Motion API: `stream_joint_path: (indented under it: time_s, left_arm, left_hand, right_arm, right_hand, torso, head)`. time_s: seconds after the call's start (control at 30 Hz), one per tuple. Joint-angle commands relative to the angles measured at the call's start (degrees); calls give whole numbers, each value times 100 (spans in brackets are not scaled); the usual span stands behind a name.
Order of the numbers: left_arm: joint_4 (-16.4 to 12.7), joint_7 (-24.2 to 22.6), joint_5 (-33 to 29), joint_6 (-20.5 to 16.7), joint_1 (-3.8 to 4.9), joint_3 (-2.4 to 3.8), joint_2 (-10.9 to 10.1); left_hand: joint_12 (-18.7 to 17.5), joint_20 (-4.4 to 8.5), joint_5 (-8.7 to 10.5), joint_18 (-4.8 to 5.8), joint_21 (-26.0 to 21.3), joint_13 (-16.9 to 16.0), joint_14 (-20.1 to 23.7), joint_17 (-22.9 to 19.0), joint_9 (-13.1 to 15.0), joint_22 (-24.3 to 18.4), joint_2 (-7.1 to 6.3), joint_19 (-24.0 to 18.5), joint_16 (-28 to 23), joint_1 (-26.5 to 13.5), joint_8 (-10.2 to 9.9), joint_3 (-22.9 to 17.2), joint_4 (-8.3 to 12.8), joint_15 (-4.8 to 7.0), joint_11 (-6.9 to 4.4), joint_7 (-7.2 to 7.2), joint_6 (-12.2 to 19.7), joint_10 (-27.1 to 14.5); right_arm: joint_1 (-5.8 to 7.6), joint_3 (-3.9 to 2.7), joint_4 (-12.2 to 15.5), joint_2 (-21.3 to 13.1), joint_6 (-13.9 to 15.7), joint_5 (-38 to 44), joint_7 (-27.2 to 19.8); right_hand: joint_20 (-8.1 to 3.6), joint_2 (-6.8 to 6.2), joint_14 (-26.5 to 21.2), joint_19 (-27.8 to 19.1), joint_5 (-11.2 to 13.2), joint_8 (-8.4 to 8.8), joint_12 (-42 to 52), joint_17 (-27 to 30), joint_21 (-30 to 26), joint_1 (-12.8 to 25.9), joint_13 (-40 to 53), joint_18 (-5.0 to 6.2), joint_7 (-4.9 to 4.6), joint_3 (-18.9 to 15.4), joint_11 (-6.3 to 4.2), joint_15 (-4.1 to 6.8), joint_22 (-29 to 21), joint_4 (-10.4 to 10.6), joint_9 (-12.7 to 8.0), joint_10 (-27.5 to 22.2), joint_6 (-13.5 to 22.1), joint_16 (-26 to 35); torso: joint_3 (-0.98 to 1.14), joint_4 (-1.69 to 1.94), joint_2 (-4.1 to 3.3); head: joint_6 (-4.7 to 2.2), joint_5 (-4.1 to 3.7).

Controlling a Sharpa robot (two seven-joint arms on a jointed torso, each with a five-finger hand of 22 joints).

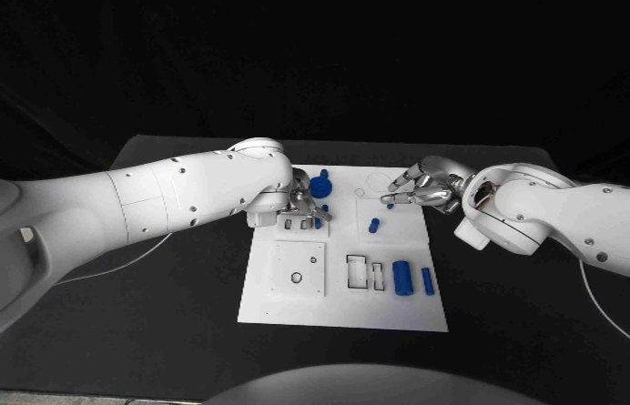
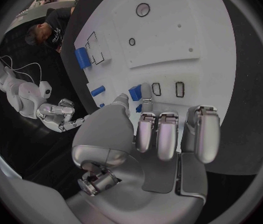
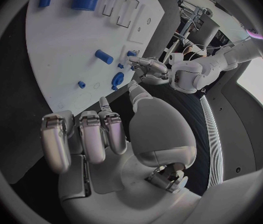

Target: Assemble the parts on the task board

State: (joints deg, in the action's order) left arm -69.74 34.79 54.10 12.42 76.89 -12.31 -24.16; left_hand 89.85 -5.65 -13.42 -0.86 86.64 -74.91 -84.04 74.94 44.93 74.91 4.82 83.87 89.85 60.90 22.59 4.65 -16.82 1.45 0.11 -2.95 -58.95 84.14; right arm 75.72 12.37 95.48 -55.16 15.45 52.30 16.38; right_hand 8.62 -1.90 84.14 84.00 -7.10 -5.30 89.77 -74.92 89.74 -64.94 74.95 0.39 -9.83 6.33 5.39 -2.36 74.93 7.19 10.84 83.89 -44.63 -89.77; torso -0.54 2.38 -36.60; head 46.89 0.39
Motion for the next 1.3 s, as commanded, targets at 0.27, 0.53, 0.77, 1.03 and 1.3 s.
stream_joint_path:
  time_s: [0.27, 0.53, 0.77, 1.03, 1.3]
  left_arm:
    - [54, -37, -98, -70, -34, 2, 70]
    - [88, -36, -87, -122, -41, 3, 77]
    - [86, -42, -57, -131, -42, 3, 80]
    - [89, -87, -74, -186, -43, 3, 83]
    - [95, -121, -96, -204, -46, 3, 90]
  left_hand:
    - [15, 25, -21, -47, -47, -1509, -596, 1506, 15, 1326, 17, 93, 15, 99, -48, 29, 10, 31, -14, 6, 55, 586]
    - [15, 24, -21, -47, -50, -1509, -596, 1506, 28, 1327, 36, 91, 15, 153, -60, 29, 15, 29, -12, 6, 61, 586]
    - [15, 23, -27, -50, -62, -1509, -596, 1506, 65, 1326, 86, 82, 15, 345, -93, 15, 15, 30, -16, 11, 68, 586]
    - [15, 26, -54, -48, -60, -1509, -596, 1506, 112, 1331, 150, 93, 15, 600, -126, -27, 18, 38, -27, 25, 60, 586]
    - [15, 28, -65, -48, -63, -1509, -596, 1506, 126, 1330, 150, 92, 15, 678, -138, -34, 19, 40, -31, 28, 61, 586]
  right_arm:
    - [-7, 1, -2, 8, -128, 57, 56]
    - [-26, 2, -10, 11, -158, 84, 84]
    - [-41, 3, -16, 23, -176, 91, 101]
    - [-48, 3, -19, 24, -192, 93, 108]
    - [-55, 4, -29, 34, -200, 93, 122]
  right_hand:
    - [23, 65, 586, 600, -39, -33, 23, -1508, 26, -19, 1505, -39, -4, -26, 17, -17, 1507, 9, 14, 611, 24, -23]
    - [23, 68, 586, 600, -44, -37, 23, -1508, 26, -21, 1505, -39, -5, -28, 19, -18, 1507, 10, 16, 611, 22, -23]
    - [23, 72, 586, 600, -50, -43, 23, -1508, 26, -25, 1505, -39, -6, -29, 23, -20, 1507, 11, 19, 611, 18, -23]
    - [24, 76, 586, 600, -53, -48, 23, -1508, 26, -28, 1505, -39, -7, -30, 27, -21, 1507, 11, 21, 611, 13, -23]
    - [24, 79, 586, 600, -55, -53, 23, -1508, 26, -31, 1505, -39, -8, -31, 31, -23, 1507, 12, 23, 611, 9, -23]
  torso:
    - [-2, 6, 1]
    - [-3, 2, -1]
    - [-1, 4, 0]
    - [-3, 9, 3]
    - [-1, -1, 5]
  head:
    - [4, -16]
    - [4, -22]
    - [18, -24]
    - [22, -20]
    - [19, -18]
